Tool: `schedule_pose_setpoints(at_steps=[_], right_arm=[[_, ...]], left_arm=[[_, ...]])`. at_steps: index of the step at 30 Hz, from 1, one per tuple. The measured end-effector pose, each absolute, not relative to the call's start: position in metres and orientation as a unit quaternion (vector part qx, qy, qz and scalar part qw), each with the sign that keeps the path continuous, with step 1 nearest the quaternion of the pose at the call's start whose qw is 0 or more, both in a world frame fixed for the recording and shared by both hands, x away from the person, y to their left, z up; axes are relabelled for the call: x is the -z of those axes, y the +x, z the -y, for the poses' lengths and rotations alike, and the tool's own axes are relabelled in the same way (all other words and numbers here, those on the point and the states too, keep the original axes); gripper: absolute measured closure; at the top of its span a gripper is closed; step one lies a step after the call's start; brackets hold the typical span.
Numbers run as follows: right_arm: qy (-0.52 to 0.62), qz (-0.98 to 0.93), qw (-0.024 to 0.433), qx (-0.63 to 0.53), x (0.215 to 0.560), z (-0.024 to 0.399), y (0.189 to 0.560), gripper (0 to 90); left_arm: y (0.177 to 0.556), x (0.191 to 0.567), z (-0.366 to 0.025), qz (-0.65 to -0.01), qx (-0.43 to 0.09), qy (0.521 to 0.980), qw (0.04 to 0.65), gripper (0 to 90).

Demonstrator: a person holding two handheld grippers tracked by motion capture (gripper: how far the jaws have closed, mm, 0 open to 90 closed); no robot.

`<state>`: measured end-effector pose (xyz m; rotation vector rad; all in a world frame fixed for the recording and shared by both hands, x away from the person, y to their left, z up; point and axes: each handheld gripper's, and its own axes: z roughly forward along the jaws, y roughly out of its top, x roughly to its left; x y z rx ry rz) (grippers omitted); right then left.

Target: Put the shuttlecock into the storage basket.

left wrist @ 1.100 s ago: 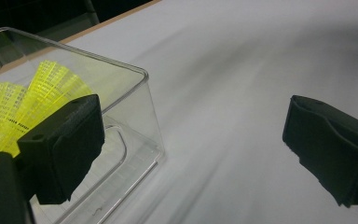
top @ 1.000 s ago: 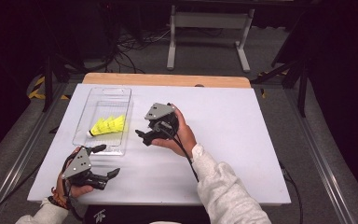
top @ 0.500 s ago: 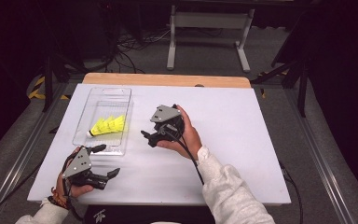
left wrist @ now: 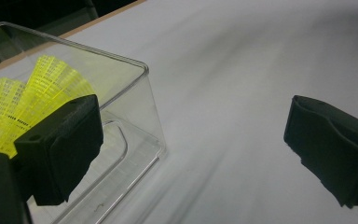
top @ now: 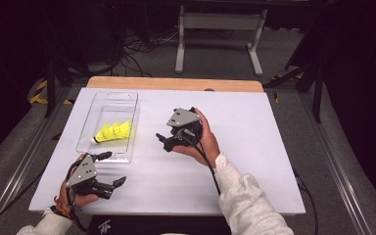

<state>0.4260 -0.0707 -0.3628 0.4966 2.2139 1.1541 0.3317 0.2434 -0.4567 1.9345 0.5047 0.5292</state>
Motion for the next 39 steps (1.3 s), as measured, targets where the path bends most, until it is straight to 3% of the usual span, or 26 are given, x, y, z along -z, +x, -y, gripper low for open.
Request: schedule_pose_setpoints(at_steps=[39], right_arm=[[0.203,-0.819,0.331,-0.423,0.356,0.106,0.418,6.0]], left_arm=[[0.332,0.458,-0.242,-0.202,-0.218,0.811,0.504,5.2]])
